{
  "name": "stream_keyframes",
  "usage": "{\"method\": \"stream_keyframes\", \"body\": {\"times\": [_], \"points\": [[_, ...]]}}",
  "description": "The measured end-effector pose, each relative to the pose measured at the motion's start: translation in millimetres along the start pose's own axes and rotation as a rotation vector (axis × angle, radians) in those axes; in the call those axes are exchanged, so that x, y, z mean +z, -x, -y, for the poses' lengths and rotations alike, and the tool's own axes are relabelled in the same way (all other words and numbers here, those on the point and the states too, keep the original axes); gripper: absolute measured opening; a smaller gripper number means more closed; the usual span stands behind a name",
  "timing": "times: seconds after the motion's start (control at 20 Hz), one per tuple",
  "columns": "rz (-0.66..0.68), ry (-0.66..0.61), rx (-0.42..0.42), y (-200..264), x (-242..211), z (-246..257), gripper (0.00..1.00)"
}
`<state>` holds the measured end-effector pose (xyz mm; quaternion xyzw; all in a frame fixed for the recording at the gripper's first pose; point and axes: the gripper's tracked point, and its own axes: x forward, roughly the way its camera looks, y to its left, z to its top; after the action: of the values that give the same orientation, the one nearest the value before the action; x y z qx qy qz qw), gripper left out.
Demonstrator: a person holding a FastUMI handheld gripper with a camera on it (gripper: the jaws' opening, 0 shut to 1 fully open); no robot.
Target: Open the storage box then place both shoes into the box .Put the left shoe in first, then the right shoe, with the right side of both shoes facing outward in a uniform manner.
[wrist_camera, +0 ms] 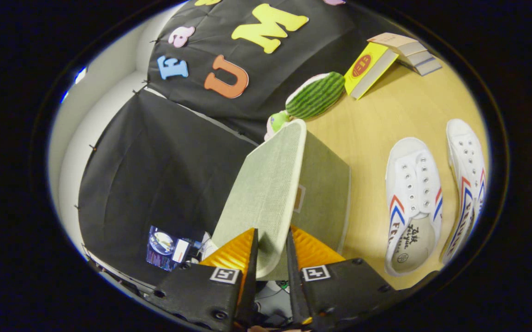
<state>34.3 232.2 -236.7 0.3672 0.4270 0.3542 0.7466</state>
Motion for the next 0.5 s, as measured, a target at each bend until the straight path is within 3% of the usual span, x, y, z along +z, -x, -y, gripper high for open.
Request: {"method": "stream_keyframes", "body": {"times": [0.15,0.25,0.5], "points": [[0.006,-0.034,0.036,4,6,-9,0.1],[0.006,-0.027,0.04,5,9,-14,0.06],[0.037,0.067,0.061,12,25,-65,0.06]]}}
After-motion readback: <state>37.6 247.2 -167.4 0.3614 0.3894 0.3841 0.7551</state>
